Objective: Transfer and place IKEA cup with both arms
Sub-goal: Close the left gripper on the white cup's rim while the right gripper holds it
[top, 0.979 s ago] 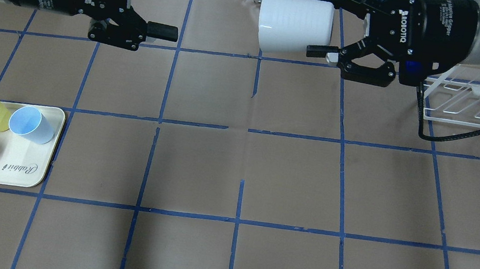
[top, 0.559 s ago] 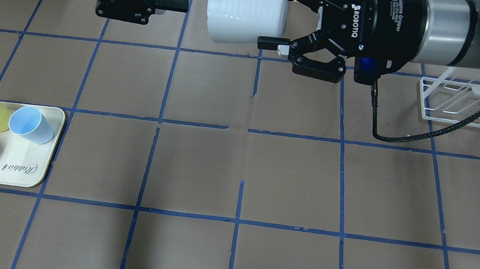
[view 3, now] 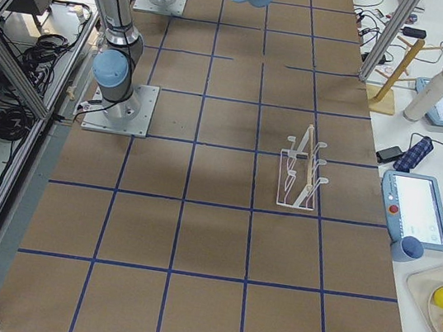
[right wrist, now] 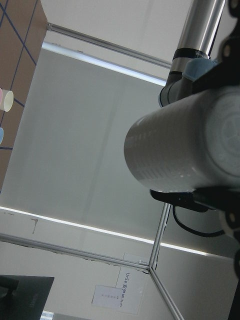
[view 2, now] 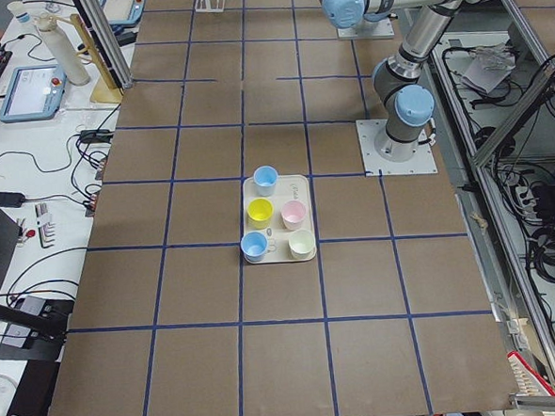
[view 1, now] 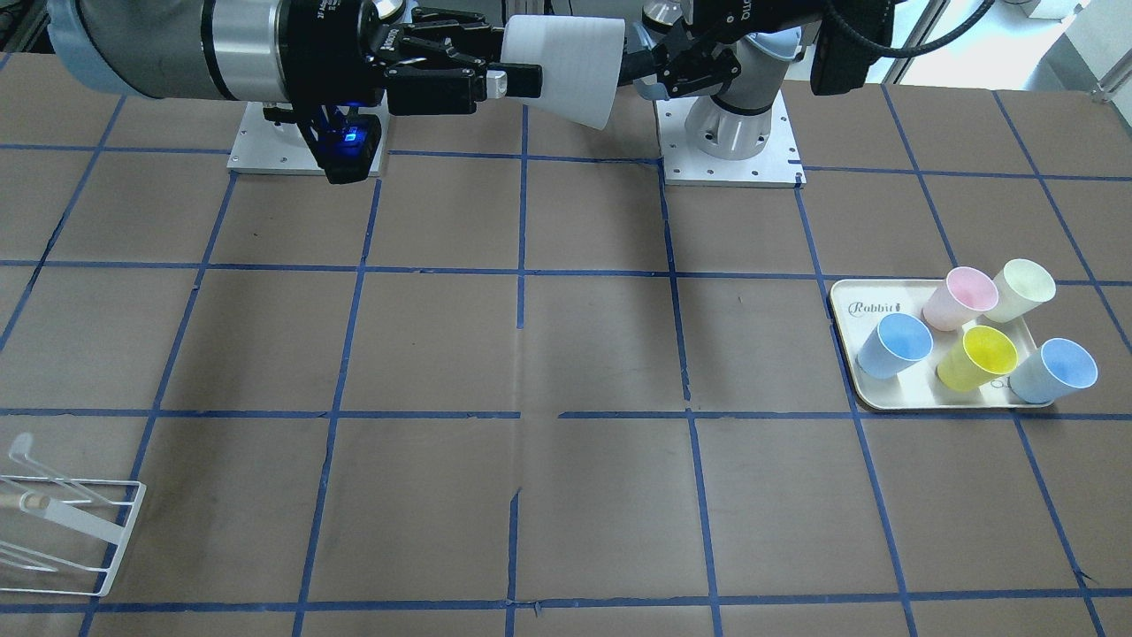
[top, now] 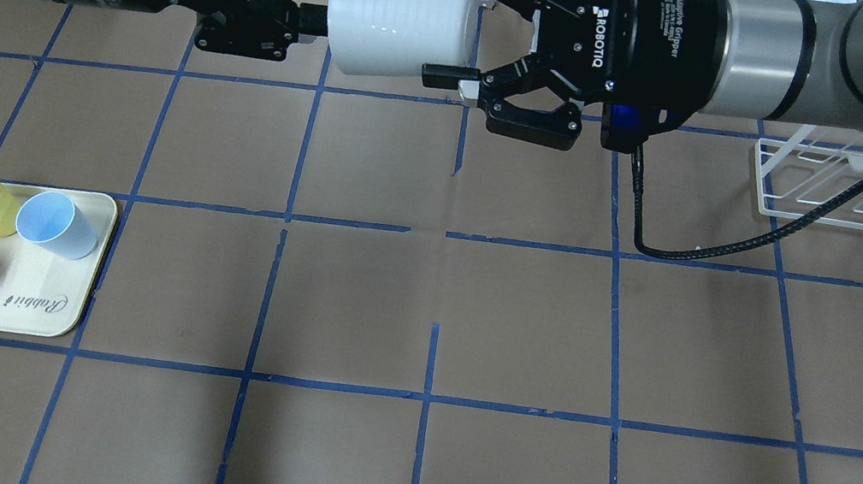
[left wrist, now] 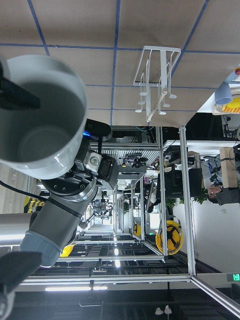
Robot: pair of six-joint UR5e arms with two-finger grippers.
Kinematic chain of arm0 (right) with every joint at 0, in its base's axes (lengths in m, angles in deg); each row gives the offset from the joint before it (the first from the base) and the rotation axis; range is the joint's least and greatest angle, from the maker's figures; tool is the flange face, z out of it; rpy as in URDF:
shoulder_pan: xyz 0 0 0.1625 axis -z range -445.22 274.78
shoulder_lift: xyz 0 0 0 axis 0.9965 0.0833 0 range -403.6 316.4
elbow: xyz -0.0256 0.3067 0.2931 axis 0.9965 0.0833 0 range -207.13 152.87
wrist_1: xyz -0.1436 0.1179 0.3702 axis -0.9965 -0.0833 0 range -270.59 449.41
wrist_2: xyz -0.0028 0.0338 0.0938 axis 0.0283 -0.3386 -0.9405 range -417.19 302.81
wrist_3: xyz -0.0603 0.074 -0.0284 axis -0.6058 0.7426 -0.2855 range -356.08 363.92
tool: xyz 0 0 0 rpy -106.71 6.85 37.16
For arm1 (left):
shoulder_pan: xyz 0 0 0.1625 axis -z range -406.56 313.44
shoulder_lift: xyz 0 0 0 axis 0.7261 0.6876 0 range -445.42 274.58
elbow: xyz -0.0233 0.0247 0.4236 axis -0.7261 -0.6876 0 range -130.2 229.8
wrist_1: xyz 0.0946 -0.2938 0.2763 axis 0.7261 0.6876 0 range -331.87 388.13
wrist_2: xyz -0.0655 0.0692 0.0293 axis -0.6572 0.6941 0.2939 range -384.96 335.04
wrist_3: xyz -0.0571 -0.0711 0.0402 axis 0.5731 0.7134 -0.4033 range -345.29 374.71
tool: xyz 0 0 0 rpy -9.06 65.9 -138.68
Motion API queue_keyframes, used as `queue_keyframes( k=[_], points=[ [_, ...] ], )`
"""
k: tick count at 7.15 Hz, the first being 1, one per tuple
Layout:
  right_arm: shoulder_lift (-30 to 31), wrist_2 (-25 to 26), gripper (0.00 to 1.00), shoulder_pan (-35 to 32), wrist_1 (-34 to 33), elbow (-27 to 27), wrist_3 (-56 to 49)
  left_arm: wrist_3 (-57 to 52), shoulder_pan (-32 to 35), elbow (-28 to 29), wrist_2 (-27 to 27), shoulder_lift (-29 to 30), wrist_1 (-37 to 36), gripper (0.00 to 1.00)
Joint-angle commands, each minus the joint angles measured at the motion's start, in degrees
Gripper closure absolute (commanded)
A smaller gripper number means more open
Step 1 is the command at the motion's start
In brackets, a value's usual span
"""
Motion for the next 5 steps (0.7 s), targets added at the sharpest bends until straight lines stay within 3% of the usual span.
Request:
queue_keyframes(
  k=[1,2,3,5],
  points=[
    [-0.24,0.06,0.46,-0.72,-0.14,-0.02,-0.07,0.4,0.83,-0.24,-0.02,0.02,-0.05,0.63],
    [-0.24,-0.03,0.45,-0.81,-0.14,-0.02,-0.07,1.02,0.83,-0.24,-0.02,-0.16,-0.05,0.88],
    [-0.24,-0.03,0.42,-0.81,-0.14,-0.02,-0.07,1.02,0.92,-0.15,0.07,-0.25,-0.05,1.0],
    [-0.24,-0.2,0.0,-0.81,-0.4,0.07,-0.24,2.5,0.92,-0.15,0.16,-0.69,-0.05,1.0]
  ],
)
